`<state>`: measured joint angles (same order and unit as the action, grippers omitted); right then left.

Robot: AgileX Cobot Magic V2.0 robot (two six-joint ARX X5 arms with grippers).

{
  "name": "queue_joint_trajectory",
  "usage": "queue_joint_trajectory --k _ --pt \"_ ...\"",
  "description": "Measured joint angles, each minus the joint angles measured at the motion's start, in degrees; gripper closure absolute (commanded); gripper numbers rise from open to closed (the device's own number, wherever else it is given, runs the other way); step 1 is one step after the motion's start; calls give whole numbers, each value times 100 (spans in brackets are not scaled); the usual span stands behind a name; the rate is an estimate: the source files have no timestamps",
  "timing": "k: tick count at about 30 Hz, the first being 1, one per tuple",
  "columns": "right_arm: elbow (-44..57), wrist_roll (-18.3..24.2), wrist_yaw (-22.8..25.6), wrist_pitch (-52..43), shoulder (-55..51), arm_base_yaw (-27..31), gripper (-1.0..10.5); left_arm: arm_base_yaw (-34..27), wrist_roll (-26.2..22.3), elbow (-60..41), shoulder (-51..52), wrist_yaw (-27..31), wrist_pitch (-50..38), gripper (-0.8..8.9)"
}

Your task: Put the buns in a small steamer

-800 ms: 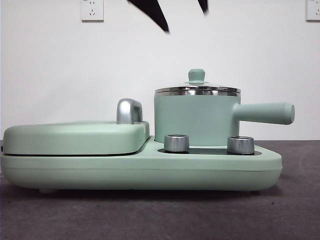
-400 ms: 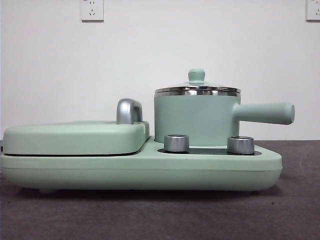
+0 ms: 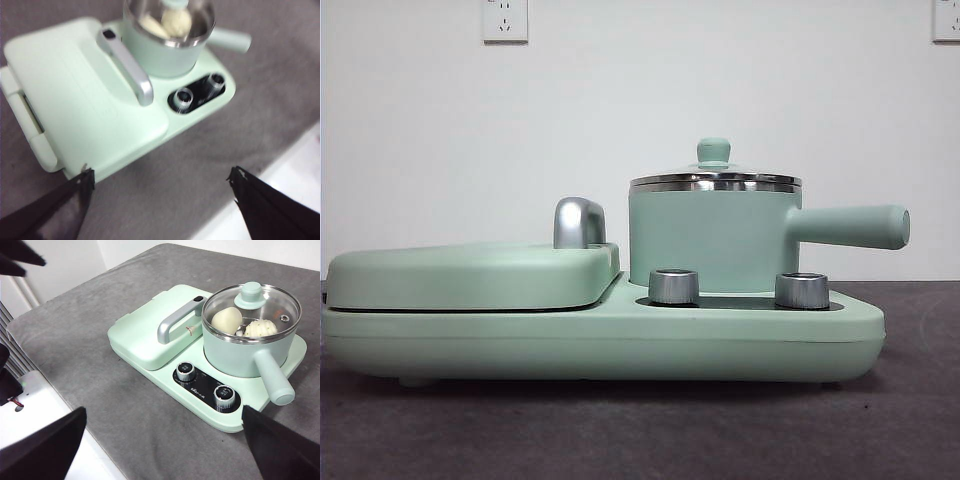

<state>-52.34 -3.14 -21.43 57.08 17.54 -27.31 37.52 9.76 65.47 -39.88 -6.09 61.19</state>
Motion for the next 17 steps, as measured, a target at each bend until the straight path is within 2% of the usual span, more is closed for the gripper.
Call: queue_joint_trajectory --k 6,7,8,9,10,11,17 --pt "0 0 0 0 0 -2 455 0 181 -938 1174 0 -310 399" --pt "0 0 0 0 0 -2 508 0 216 -1045 1287 0 -299 485" --pt "0 0 0 0 0 0 636 0 247 -1110 1368 0 -286 621" --pt "0 -4 -2 2 0 0 842 0 284 -1165 1443 0 -264 795" --pt "0 7 -4 7 0 0 946 0 326 -1187 1493 0 -243 781" --pt "0 37 -48 13 0 0 912 0 341 -1187 1523 0 -229 802" --pt "0 142 -94 7 0 -2 926 0 428 -1187 1547 0 -306 807"
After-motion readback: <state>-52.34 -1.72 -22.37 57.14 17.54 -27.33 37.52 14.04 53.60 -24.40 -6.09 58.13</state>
